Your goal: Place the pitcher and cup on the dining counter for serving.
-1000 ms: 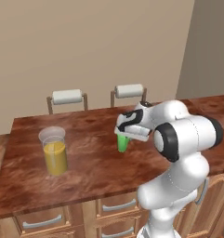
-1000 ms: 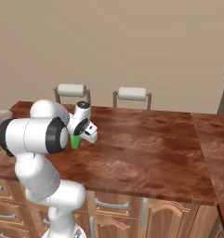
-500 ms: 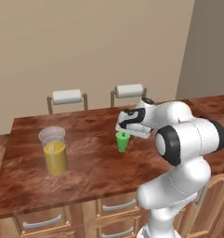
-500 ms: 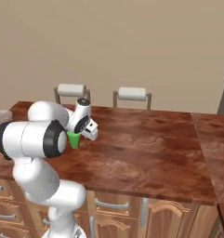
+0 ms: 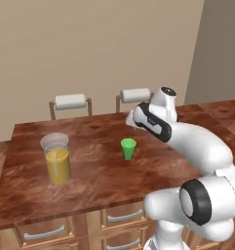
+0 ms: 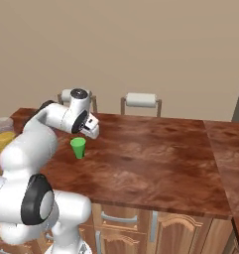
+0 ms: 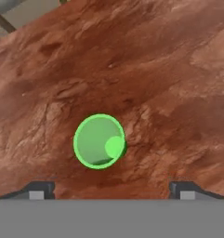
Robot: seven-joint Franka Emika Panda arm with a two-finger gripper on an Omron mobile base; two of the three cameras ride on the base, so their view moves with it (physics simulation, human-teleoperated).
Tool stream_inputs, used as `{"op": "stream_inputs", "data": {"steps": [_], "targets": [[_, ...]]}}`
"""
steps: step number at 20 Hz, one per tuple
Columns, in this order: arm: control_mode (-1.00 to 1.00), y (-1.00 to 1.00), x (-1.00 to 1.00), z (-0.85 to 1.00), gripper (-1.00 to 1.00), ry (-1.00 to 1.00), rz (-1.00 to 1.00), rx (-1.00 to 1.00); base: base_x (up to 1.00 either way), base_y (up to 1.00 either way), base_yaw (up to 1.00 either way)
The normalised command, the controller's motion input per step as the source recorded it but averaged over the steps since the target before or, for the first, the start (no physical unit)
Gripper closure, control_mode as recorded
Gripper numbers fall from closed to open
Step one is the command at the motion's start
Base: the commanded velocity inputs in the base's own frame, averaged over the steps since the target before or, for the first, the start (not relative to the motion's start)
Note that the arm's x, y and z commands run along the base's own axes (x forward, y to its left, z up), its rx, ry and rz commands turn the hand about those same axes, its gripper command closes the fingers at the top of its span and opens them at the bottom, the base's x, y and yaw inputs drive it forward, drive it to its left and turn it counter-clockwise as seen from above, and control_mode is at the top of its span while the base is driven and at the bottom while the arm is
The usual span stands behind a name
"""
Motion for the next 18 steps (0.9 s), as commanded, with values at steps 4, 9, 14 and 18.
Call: {"op": "stream_inputs", "data": {"steps": [4, 9, 14, 18], "targets": [[-1.00, 0.00, -1.00, 0.87, -1.00, -0.26, 0.00, 0.00, 0.00, 0.00, 0.00], [-1.00, 0.00, -1.00, 0.80, -1.00, -0.39, 0.02, 0.00, 0.00, 0.00, 0.00], [-1.00, 0.00, -1.00, 0.83, -1.00, -0.48, 0.03, -0.03, 0.00, 0.00, 0.00], [-1.00, 0.09, -1.00, 0.60, -1.00, -0.66, 0.04, -0.18, 0.00, 0.00, 0.00]]}}
